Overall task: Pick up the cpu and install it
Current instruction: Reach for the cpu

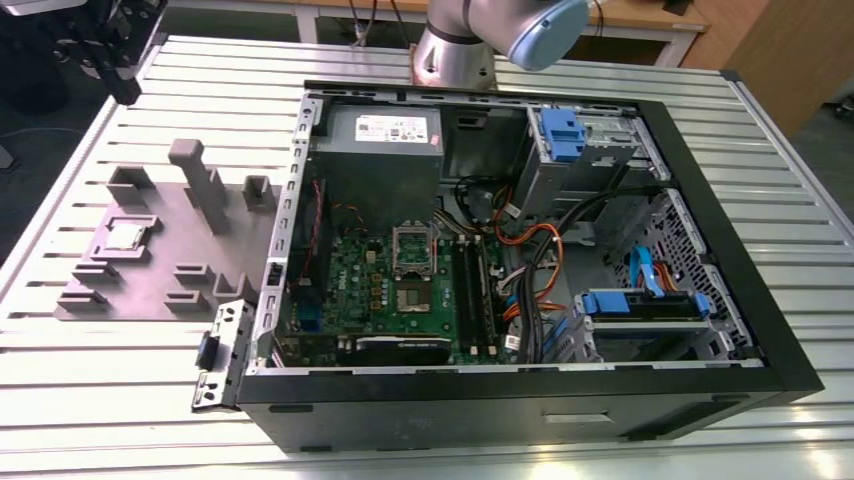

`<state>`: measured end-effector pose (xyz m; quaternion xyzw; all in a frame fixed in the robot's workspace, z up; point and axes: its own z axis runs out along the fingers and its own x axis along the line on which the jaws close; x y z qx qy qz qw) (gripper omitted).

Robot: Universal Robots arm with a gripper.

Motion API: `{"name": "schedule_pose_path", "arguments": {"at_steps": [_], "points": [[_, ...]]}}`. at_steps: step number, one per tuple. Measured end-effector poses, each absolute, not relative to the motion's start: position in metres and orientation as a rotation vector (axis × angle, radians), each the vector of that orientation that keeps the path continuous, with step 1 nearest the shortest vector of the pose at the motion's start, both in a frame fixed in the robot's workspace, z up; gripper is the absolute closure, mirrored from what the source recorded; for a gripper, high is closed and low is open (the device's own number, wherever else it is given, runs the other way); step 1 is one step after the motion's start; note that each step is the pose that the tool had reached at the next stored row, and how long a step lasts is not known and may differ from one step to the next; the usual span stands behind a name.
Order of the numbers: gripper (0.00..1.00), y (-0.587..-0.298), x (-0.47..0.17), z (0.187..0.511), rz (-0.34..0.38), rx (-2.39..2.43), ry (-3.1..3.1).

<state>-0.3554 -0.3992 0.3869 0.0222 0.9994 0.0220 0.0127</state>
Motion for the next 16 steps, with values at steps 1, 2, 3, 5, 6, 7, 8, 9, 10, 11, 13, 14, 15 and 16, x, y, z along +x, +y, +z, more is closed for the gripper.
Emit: {"name": "schedule_pose_path", "arguments": {"at_steps": [1, 2, 3, 5, 6, 7, 8, 9, 10, 11, 13, 14, 15, 16], "points": [[0.89, -0.399, -0.356, 0.387, 0.069, 0.069, 3.115], [0.89, -0.399, -0.356, 0.387, 0.068, 0.069, 3.115], [0.89, -0.399, -0.357, 0.387, 0.068, 0.069, 3.115], [0.89, -0.399, -0.359, 0.387, 0.068, 0.069, 3.115], [0.89, -0.399, -0.362, 0.387, 0.069, 0.069, 3.115], [0.89, -0.399, -0.366, 0.387, 0.068, 0.069, 3.115], [0.89, -0.399, -0.37, 0.386, 0.068, 0.069, 3.115], [0.89, -0.399, -0.374, 0.386, 0.069, 0.069, 3.115], [0.89, -0.399, -0.378, 0.385, 0.069, 0.069, 3.115], [0.89, -0.399, -0.382, 0.384, 0.069, 0.068, 3.115], [0.89, -0.399, -0.39, 0.382, 0.069, 0.067, 3.115], [0.89, -0.399, -0.394, 0.381, 0.069, 0.067, 3.115], [0.89, -0.399, -0.398, 0.38, 0.069, 0.066, 3.115], [0.89, -0.399, -0.402, 0.379, 0.069, 0.066, 3.115]]}}
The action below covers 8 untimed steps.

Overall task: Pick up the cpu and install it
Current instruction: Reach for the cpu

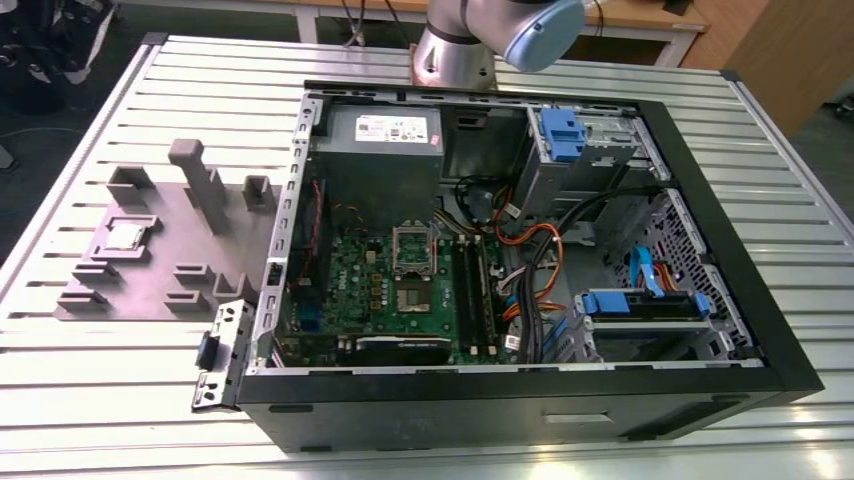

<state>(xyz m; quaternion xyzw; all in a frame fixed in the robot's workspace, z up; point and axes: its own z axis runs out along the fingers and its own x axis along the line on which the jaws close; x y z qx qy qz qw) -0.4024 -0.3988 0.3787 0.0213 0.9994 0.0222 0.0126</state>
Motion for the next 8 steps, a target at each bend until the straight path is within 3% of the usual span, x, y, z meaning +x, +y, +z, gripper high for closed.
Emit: {"name": "schedule_pose_path", "arguments": {"at_steps": [8], "points": [[0.89, -0.398, -0.435, 0.37, 0.07, 0.066, 3.115]]}}
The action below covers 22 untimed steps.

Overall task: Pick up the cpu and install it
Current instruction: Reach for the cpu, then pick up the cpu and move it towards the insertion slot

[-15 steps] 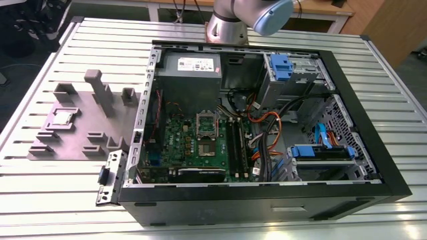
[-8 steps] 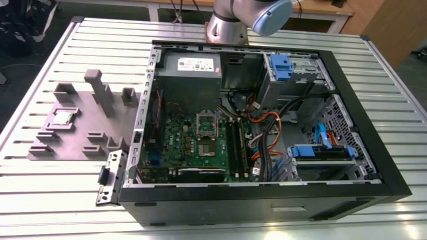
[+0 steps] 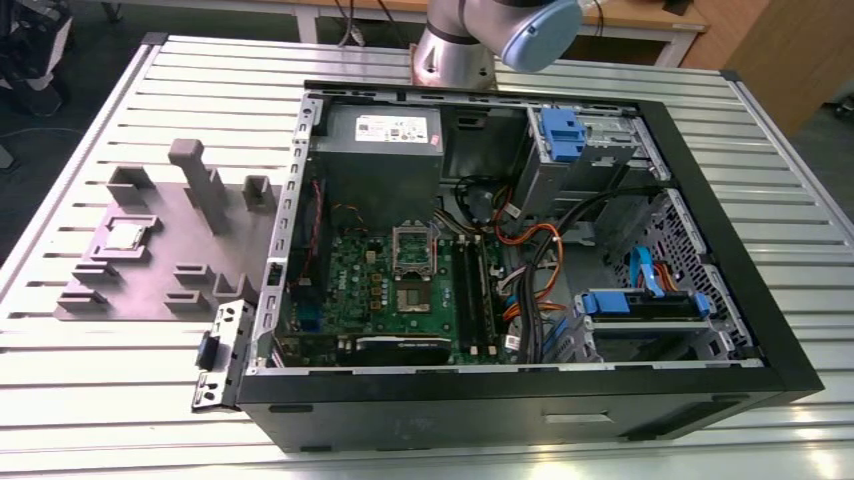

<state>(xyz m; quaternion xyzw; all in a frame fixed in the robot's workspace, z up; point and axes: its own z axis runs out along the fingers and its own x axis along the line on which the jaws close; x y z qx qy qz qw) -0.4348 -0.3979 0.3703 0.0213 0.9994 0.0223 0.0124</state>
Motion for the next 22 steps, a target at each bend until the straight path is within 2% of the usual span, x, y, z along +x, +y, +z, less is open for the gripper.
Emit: {"name": "schedule_pose_path", "arguments": {"at_steps": [19, 20, 21, 22], "points": [[0.89, -0.3979, -0.4397, 0.3694, 0.072, 0.066, 3.116], [0.89, -0.398, -0.4397, 0.3694, 0.072, 0.066, 3.116], [0.83, -0.398, -0.4397, 0.3694, 0.072, 0.066, 3.116], [0.83, -0.3979, -0.4397, 0.3694, 0.072, 0.066, 3.116]]}}
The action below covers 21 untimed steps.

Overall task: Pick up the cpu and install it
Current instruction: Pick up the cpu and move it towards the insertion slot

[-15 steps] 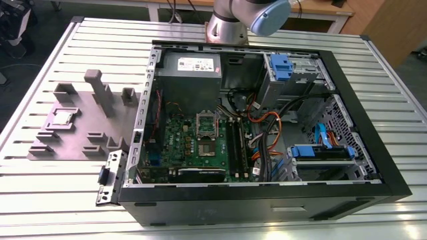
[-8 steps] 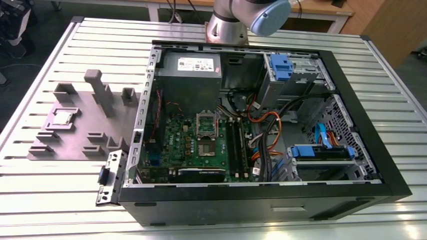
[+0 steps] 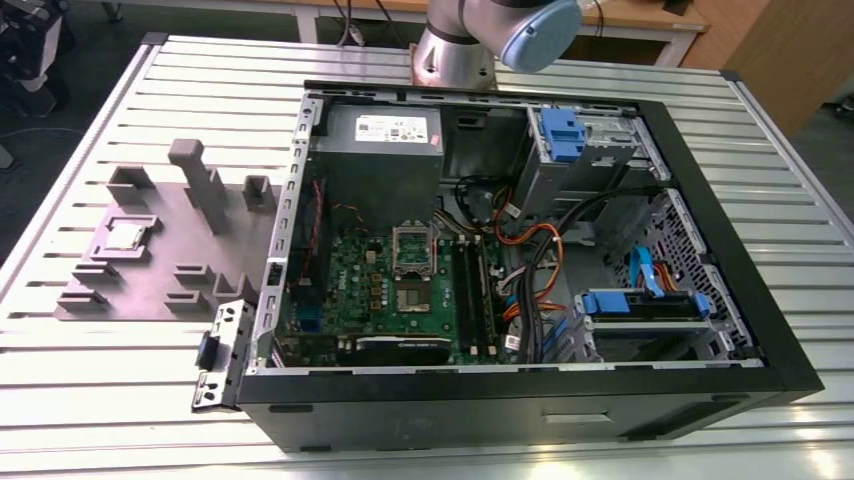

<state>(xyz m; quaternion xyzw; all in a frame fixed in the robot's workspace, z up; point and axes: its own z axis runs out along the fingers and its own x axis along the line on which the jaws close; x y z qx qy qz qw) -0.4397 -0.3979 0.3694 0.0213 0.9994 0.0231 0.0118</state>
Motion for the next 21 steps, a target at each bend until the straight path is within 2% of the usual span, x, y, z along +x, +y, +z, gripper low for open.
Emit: {"name": "schedule_pose_path", "arguments": {"at_steps": [1, 2, 4, 5, 6, 8, 9, 21], "points": [[0.76, -0.398, -0.4397, 0.3694, 0.072, 0.066, 3.116], [0.76, -0.398, -0.4397, 0.3694, 0.072, 0.066, 3.116], [0.65, -0.398, -0.4397, 0.3694, 0.072, 0.066, 3.116], [0.65, -0.398, -0.4397, 0.3694, 0.072, 0.066, 3.116], [0.53, -0.398, -0.4397, 0.3694, 0.073, 0.066, 3.116], [0.53, -0.398, -0.4397, 0.3694, 0.073, 0.066, 3.116], [0.47, -0.398, -0.4397, 0.3694, 0.073, 0.066, 3.116], [0.47, -0.3979, -0.4411, 0.3618, 0.071, 0.016, 3.131]]}}
